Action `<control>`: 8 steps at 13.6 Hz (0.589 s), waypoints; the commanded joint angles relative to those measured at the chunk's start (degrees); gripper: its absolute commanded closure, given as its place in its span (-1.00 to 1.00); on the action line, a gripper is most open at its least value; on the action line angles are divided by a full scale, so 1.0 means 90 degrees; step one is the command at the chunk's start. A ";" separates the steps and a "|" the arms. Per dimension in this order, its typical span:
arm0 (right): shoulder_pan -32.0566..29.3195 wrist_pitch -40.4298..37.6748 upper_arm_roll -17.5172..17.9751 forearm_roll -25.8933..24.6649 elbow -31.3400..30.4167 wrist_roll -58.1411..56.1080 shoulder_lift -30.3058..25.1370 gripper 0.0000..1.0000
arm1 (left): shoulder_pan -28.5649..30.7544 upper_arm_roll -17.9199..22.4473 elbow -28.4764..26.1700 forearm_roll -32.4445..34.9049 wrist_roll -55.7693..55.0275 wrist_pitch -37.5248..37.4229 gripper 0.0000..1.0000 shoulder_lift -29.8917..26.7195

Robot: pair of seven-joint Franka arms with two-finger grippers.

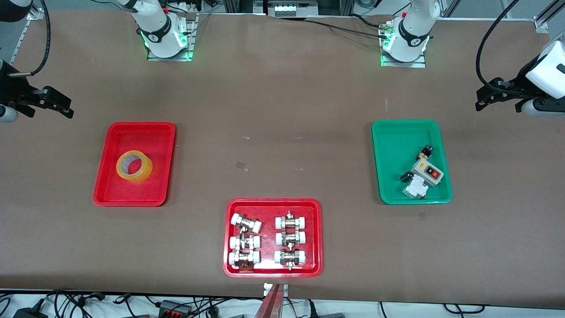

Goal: Left arm passes tape to right arm into tray

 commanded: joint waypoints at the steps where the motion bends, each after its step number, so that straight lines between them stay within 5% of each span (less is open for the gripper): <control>1: -0.0041 0.0001 0.0009 0.0128 -0.0106 -0.0136 -0.0151 -1.00 | 0.0057 -0.0018 0.0080 -0.0106 0.0136 -0.0095 -1.00 -0.0021; 8: -0.0022 -0.0185 0.0009 0.0137 -0.0164 -0.0057 -0.0307 -1.00 | 0.0058 0.0012 0.0080 -0.0106 0.0136 -0.0095 -1.00 -0.0021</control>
